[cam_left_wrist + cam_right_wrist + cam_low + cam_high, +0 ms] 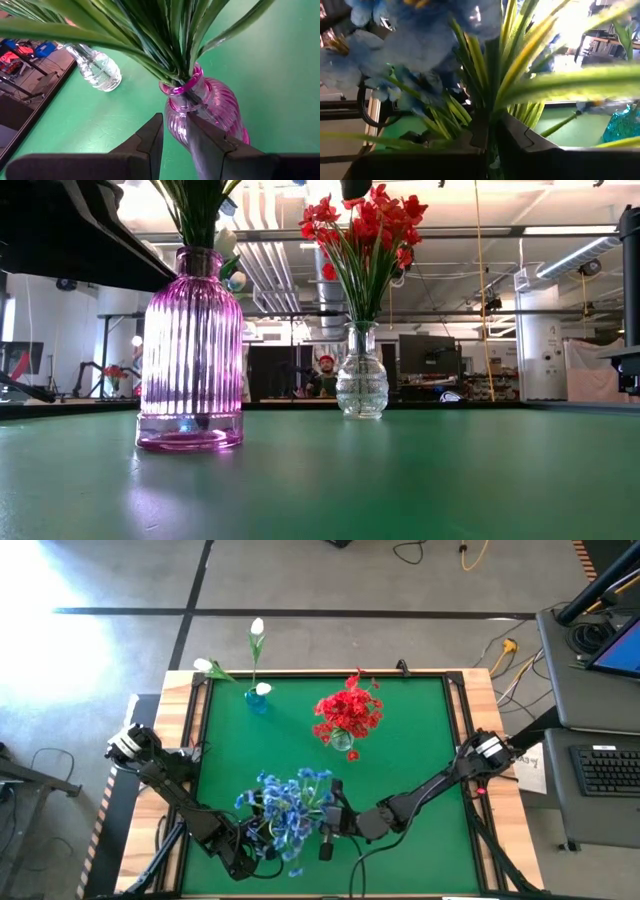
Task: Sort flowers into vase by color
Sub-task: Put the blue flowers into the violet vase
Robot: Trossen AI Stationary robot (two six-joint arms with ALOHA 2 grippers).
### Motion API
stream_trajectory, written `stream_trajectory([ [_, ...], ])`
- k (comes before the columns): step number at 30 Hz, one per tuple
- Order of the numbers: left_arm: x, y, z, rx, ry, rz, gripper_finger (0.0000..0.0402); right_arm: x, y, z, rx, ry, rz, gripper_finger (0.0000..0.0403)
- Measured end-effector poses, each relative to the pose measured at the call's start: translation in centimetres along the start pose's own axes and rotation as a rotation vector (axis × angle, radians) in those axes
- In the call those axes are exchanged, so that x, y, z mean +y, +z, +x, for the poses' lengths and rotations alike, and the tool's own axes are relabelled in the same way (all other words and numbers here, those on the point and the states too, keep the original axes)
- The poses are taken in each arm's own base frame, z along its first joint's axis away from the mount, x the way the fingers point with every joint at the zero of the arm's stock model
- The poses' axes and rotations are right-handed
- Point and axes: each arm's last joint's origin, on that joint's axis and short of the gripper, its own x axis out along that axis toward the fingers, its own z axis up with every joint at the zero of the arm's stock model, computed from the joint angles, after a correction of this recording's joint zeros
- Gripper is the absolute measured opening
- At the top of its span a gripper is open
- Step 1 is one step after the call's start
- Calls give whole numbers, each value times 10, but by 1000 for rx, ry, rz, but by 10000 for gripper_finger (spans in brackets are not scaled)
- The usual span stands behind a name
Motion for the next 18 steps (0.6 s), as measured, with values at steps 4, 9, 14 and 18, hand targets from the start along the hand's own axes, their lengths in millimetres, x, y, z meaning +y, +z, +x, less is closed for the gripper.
stream_trajectory([
  [4, 0, 0, 0, 0, 0, 0, 77, -2, -3, 1, 20, -4, 4, 16],
  [9, 0, 0, 0, 0, 0, 0, 77, -6, -7, 4, 55, -12, 20, 14],
  [14, 0, 0, 0, 0, 0, -1, 77, -6, -9, 4, 79, -12, 11, 14],
  [18, 0, 0, 0, 0, 0, -1, 77, -6, -12, 3, 104, -12, 4, 13],
])
